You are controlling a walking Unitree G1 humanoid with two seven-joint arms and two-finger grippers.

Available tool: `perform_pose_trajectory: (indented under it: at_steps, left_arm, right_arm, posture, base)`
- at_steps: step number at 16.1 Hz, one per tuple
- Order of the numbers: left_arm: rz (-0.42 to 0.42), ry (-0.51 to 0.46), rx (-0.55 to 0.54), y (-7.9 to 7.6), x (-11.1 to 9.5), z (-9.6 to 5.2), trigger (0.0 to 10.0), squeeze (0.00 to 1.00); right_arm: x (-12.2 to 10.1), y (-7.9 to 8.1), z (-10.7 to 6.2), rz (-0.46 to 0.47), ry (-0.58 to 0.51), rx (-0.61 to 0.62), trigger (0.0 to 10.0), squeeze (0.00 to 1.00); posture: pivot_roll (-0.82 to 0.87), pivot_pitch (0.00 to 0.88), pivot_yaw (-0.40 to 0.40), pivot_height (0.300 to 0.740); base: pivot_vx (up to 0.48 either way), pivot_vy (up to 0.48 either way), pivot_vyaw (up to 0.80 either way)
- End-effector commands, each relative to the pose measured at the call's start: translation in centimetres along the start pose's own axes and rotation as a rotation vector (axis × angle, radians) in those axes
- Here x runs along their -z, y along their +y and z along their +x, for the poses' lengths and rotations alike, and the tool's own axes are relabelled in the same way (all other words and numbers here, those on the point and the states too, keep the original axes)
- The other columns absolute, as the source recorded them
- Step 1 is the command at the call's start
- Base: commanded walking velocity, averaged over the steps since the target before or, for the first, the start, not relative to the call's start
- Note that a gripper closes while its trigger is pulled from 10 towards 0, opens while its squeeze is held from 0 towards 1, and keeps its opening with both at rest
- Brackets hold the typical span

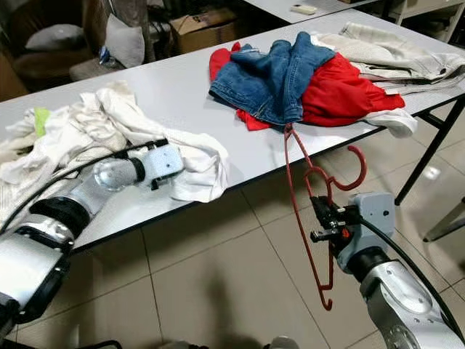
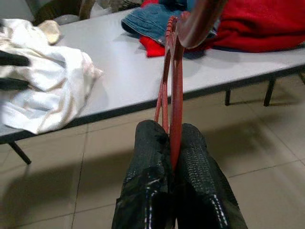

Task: Hang hanger

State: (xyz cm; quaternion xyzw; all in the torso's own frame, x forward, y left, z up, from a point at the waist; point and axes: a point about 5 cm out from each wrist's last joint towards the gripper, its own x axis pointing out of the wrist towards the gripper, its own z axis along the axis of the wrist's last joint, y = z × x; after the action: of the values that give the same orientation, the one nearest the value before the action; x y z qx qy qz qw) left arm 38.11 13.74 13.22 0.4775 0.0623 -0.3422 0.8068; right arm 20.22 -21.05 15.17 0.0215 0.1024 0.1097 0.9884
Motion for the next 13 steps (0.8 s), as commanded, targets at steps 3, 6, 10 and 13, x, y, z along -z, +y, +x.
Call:
perform_pose_trajectory:
  at_steps: [3, 6, 10, 13]
  left_arm:
    - [0.033, 0.018, -0.044, 1.04, -0.17, -0.09, 8.0, 0.00]
    - [0.004, 0.022, -0.100, 1.59, 0.00, -0.22, 0.0, 0.00]
    - [-0.016, 0.014, -0.082, 1.30, -0.02, -0.14, 0.0, 0.00]
    - [-0.054, 0.004, -0.091, 1.42, -0.16, -0.09, 0.0, 0.00]
  right_arm:
    - [-0.42, 0.62, -0.08, 0.002, -0.009, -0.030, 10.0, 0.00]
    - [-0.37, 0.83, -0.02, 0.007, -0.006, -0.037, 10.0, 0.00]
    - [-0.42, 1.08, 0.19, 0.007, -0.009, -0.050, 10.0, 0.00]
    - [-0.53, 1.09, 0.27, 0.002, -0.014, -0.059, 10.0, 0.00]
  posture:
    - [-0.27, 0.035, 0.118, 0.740]
    - [-0.26, 0.028, 0.123, 0.740]
    - [-0.26, 0.025, 0.124, 0.740]
    - [-0.26, 0.018, 0.128, 0.740]
  base:
    - [0.000, 0.000, 0.00]
    - [0.000, 0.000, 0.00]
    - [0.000, 0.000, 0.00]
    - [0.000, 0.000, 0.00]
